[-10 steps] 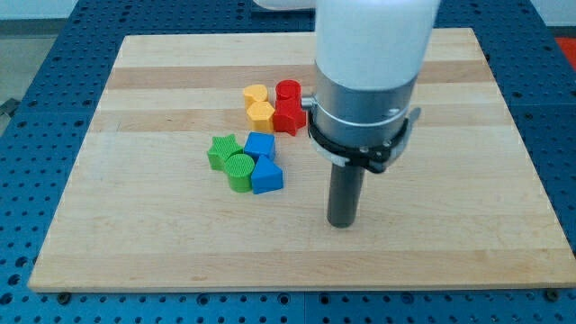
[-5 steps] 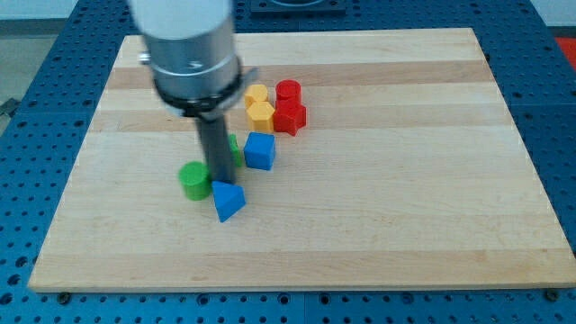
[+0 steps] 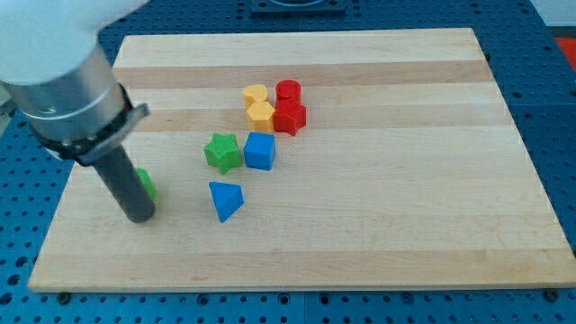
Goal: Move the green circle to the top left of the board
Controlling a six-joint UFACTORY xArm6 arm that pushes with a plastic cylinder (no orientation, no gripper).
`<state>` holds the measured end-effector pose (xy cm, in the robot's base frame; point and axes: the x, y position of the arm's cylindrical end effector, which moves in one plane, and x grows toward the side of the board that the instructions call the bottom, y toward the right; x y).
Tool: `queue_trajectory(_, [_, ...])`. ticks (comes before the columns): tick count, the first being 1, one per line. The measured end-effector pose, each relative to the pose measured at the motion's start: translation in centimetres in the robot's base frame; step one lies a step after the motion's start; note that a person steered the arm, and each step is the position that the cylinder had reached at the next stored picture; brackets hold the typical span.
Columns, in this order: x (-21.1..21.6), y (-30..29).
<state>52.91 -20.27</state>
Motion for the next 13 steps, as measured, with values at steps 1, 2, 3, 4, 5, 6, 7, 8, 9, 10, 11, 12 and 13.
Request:
queue_trajectory(1, [-5.1,-2.3])
queue_trajectory(2, [-10.3,-2.4])
queue_trajectory(3, [-13.5,-2.4])
queue_trajectory(4, [-13.6,-1.5])
queue_trajectory(5, [-14.5,-1.1])
queue_trajectory(6, [-18.7,-1.6])
queue_trajectory(7, [-23.2,-2.8])
queue_trajectory(8, [-22.3,-2.6])
queue_trajectory(9, [-17.7,-2.6])
queue_trajectory(10, [-15.9,-4.7])
queue_trajectory(11, [-19.8,-6.8])
queue_trajectory(12, [-24.1,-6.8])
queue_trajectory(13, [-25.7,-6.8])
